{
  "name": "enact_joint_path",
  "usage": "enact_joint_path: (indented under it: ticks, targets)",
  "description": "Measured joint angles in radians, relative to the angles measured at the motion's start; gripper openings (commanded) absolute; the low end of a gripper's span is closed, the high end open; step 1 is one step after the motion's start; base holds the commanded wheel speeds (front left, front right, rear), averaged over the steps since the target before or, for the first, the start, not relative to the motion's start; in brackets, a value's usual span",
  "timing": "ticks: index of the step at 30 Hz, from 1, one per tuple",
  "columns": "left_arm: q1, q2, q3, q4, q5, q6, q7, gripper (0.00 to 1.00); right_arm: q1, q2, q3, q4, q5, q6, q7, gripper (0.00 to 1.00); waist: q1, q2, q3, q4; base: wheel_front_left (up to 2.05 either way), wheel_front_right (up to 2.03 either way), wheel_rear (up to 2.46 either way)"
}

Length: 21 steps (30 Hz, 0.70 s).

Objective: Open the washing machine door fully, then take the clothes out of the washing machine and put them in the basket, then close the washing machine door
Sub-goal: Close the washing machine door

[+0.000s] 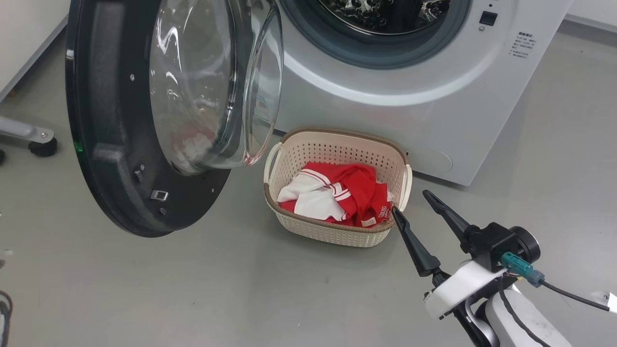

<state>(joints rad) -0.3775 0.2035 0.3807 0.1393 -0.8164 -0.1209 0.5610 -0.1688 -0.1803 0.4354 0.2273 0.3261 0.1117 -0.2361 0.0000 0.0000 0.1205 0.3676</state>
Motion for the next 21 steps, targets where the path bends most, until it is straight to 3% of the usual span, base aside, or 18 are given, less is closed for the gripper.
enact_joint_path:
  ticks: [3, 11, 12, 13, 14, 21]
  targets:
    - [0.049, 0.006, -0.054, -0.054, 0.023, 0.000, -0.081, 0.00, 0.011, 0.000, 0.001, 0.002, 0.000, 0.000, -0.001, 1.00, 0.0000, 0.0000, -0.008, 0.000, 0.00, 0.00, 0.00]
    - [0.201, 0.101, -0.215, -0.133, 0.182, 0.000, -0.304, 0.03, 0.014, 0.000, 0.002, 0.002, 0.000, 0.000, -0.003, 1.00, 0.0000, 0.0000, -0.010, -0.001, 0.00, 0.00, 0.00]
    - [0.218, 0.108, -0.229, -0.132, 0.194, 0.000, -0.328, 0.33, 0.014, 0.000, 0.002, 0.002, 0.000, 0.000, -0.003, 1.00, 0.0000, 0.0000, -0.010, -0.002, 0.00, 0.00, 0.00]
    - [0.235, 0.113, -0.238, -0.131, 0.210, 0.000, -0.354, 0.77, 0.015, 0.000, 0.002, 0.002, 0.000, 0.000, -0.003, 1.00, 0.0000, 0.0000, -0.011, -0.002, 0.00, 0.00, 0.00]
    - [0.250, 0.119, -0.245, -0.127, 0.229, 0.000, -0.382, 1.00, 0.015, 0.000, 0.002, 0.002, 0.000, 0.000, -0.003, 1.00, 0.0000, 0.0000, -0.011, -0.002, 0.00, 0.00, 0.00]
    - [0.306, 0.123, -0.266, -0.078, 0.242, 0.000, -0.515, 1.00, 0.015, 0.000, 0.001, 0.002, 0.000, 0.000, -0.003, 1.00, 0.0000, 0.0000, -0.011, -0.004, 0.00, 0.00, 0.00]
